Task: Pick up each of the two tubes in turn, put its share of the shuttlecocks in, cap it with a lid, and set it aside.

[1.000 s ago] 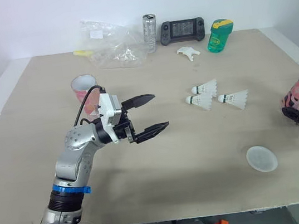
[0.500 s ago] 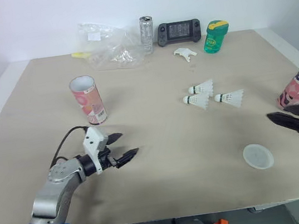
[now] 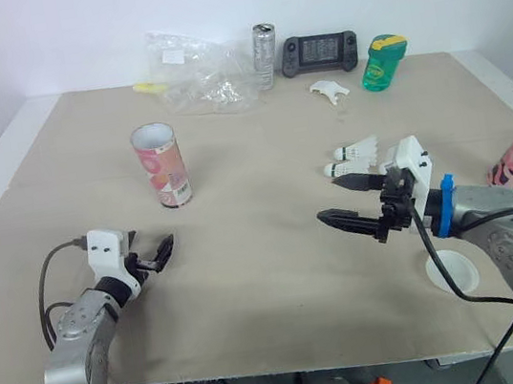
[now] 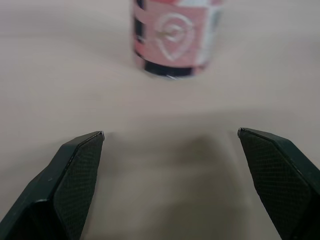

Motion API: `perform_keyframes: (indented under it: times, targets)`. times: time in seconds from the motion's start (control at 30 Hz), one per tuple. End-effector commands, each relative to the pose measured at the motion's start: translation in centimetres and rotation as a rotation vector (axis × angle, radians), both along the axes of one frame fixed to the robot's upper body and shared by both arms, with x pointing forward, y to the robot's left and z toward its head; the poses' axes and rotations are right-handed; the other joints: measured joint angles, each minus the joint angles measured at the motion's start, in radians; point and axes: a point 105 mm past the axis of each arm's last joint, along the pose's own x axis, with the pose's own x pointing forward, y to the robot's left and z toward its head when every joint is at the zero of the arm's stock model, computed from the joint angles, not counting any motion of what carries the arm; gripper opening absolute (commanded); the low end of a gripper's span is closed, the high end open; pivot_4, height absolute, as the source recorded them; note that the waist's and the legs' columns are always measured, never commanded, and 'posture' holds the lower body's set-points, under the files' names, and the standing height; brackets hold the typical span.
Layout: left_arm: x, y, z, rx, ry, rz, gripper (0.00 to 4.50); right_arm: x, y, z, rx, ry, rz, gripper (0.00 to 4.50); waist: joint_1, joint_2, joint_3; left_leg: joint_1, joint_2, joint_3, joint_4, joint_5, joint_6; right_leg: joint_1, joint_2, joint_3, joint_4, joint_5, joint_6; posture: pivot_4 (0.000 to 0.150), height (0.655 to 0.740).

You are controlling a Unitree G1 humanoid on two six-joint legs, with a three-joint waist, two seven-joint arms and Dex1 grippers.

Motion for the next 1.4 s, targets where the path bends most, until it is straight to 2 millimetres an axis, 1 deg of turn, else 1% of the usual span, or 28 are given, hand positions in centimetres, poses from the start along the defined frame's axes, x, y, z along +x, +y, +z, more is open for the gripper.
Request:
perform_keyframes:
  times: [0.03, 0.13, 0.2, 0.27, 0.4, 0.53, 0.67, 0.8, 0.9, 0.97, 1.03, 1.13, 1.4]
  targets:
    - [1.2, -0.4, 1.6, 0.026, -0.061, -0.048, 4.5, -0.5, 1.3, 0.4, -0.001, -0.049, 0.043, 4.46, 0.0, 0.0, 0.0, 0.0, 0.0, 0.0, 0.0, 0.0, 0.0, 0.0, 0.0, 0.0, 0.0, 0.0, 0.0, 0.15, 0.7236]
    - [2.6, -0.4, 1.6, 0.039, -0.06, -0.071, 4.5, -0.8, 1.8, 0.4, -0.002, -0.061, 0.048, 4.46, 0.0, 0.0, 0.0, 0.0, 0.0, 0.0, 0.0, 0.0, 0.0, 0.0, 0.0, 0.0, 0.0, 0.0, 0.0, 0.15, 0.7236]
    - [3.4, -0.7, 1.3, 0.043, -0.053, -0.091, 4.5, -0.8, 1.8, 0.3, -0.004, -0.066, 0.042, 4.46, -0.001, 0.0, 0.0, 0.0, 0.0, -0.001, 0.0, 0.0, 0.0, 0.0, 0.001, -0.001, 0.0, 0.0, 0.0, 0.15, 0.7236]
    - [4.7, -0.9, 1.3, 0.055, -0.049, -0.106, 4.5, -0.9, 1.8, 0.2, -0.011, -0.071, 0.035, 4.46, -0.001, 0.0, 0.0, 0.0, 0.0, -0.001, 0.0, 0.0, 0.0, 0.0, 0.0, -0.001, 0.0, 0.0, 0.0, 0.15, 0.7236]
    - [6.8, -1.1, 1.6, 0.046, -0.046, -0.107, 4.5, -0.8, 1.7, 0.1, -0.018, -0.078, 0.022, 4.46, 0.001, -0.001, 0.0, 0.0, 0.0, -0.002, 0.0, 0.0, 0.0, 0.001, 0.0, -0.002, 0.0, 0.0, 0.0, 0.15, 0.7236]
    - [8.6, -2.3, 1.8, 0.042, -0.042, -0.154, 4.5, -0.8, 1.6, 0.1, -0.027, -0.082, 0.011, 4.46, 0.0, -0.001, 0.0, -0.001, 0.0, -0.002, 0.0, 0.0, 0.0, 0.0, 0.0, -0.002, 0.0, 0.001, 0.001, 0.15, 0.7236]
    - [9.7, -3.3, 2.1, 0.036, -0.046, -0.179, 4.5, -0.9, 1.4, 0.0, -0.038, -0.083, 0.003, 4.46, 0.001, -0.001, 0.0, -0.001, -0.001, -0.003, 0.0, 0.0, 0.0, 0.001, 0.0, -0.002, 0.0, 0.001, 0.001, 0.15, 0.7236]
    - [10.8, -3.7, 2.4, 0.038, -0.037, -0.177, 4.5, -1.0, 1.3, 0.3, -0.044, -0.098, -0.004, 4.46, 0.001, -0.001, 0.0, -0.002, -0.001, -0.003, 0.0, 0.0, 0.0, 0.0, 0.0, -0.002, 0.0, 0.001, 0.001, 0.15, 0.7236]
    - [11.2, -3.8, 2.6, 0.036, -0.038, -0.175, 4.5, -1.0, 1.2, 0.6, -0.038, -0.113, -0.011, 4.46, 0.001, -0.001, 0.0, -0.002, -0.002, -0.005, 0.0, 0.0, 0.0, 0.001, 0.0, -0.003, 0.0, 0.001, 0.001, 0.15, 0.7236]
    - [11.3, -4.1, 2.6, 0.042, -0.037, -0.183, 4.5, -0.9, 1.0, 1.5, -0.011, -0.147, -0.028, 4.46, 0.001, -0.001, 0.0, -0.002, -0.002, -0.005, 0.0, 0.0, 0.0, 0.001, 0.0, -0.003, 0.0, 0.001, 0.001, 0.15, 0.7236]
    - [11.3, -4.4, 2.6, 0.039, -0.034, -0.196, 4.5, -1.1, 1.0, 2.8, 0.047, -0.183, -0.033, 4.46, 0.001, -0.001, 0.0, -0.002, -0.002, -0.005, 0.0, 0.0, 0.0, 0.001, 0.0, -0.003, 0.0, 0.001, 0.001, 0.15, 0.7236]
    - [11.3, -4.9, 2.5, 0.036, -0.036, -0.213, 4.5, -1.5, 1.2, 4.2, 0.118, -0.201, -0.024, 4.46, 0.001, -0.001, 0.0, -0.003, -0.002, -0.005, 0.0, 0.0, 0.0, 0.001, 0.0, -0.003, 0.0, 0.001, 0.001, 0.15, 0.7236]
    - [11.2, -5.8, 2.2, 0.04, -0.028, -0.251, 4.5, -1.4, 1.1, 3.9, 0.094, -0.186, -0.035, 4.46, 0.001, -0.001, 0.0, -0.002, -0.002, -0.006, 0.0, 0.001, 0.0, 0.001, 0.0, -0.004, 0.0, 0.001, 0.0, 0.15, 0.7236]
